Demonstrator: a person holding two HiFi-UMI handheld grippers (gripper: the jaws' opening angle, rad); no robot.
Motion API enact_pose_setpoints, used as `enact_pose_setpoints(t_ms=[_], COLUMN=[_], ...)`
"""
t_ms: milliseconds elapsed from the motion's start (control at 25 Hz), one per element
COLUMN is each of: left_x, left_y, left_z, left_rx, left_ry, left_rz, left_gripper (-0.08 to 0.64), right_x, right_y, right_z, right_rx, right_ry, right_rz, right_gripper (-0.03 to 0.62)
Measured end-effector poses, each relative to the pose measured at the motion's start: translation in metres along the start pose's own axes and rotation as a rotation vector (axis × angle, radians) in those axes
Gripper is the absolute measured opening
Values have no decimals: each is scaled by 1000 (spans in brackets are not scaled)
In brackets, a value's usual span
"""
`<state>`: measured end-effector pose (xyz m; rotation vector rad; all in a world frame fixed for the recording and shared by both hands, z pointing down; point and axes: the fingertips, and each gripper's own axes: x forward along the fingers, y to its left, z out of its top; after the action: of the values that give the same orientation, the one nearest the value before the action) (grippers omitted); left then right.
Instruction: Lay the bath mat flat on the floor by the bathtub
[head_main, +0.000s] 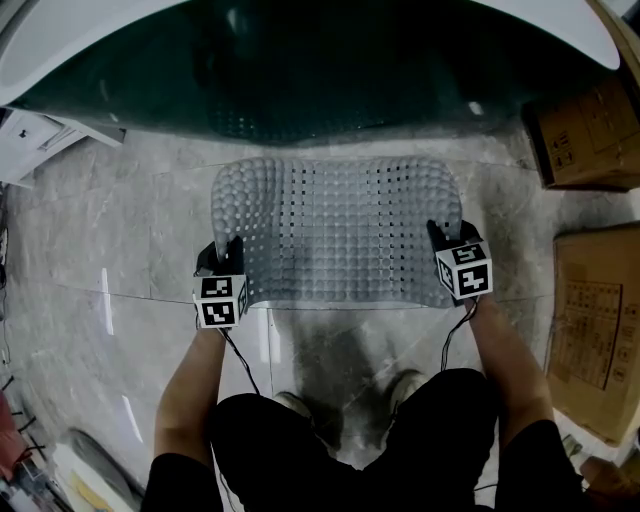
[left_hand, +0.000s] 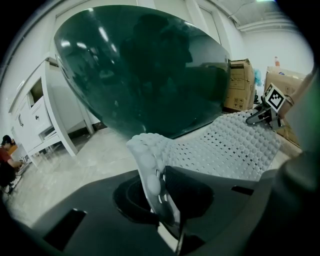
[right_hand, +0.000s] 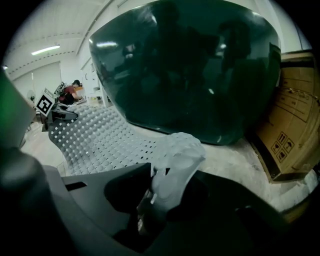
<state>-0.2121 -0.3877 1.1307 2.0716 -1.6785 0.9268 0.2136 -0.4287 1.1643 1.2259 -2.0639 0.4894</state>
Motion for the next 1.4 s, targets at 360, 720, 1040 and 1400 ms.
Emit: enact_pose_setpoints(t_ms=[360, 720, 1040, 1400], left_x=[-9, -13, -13, -24], left_y=[25, 11, -28, -63], left_z=[1, 24, 55, 77], left_rx=[10, 59, 146, 214], left_ry=[-11, -87, -167, -279], left_rz=[96, 88, -3, -194], left_gripper=[138, 134, 57, 15], right_x=[-8, -25, -27, -34], right_y=[-34, -52, -28, 26], right_z=[-13, 1, 17, 55], right_rx=[125, 181, 112, -123], right_ry=[39, -57, -102, -205], right_rz=[-186, -247, -129, 47], right_gripper=[192, 138, 18, 17])
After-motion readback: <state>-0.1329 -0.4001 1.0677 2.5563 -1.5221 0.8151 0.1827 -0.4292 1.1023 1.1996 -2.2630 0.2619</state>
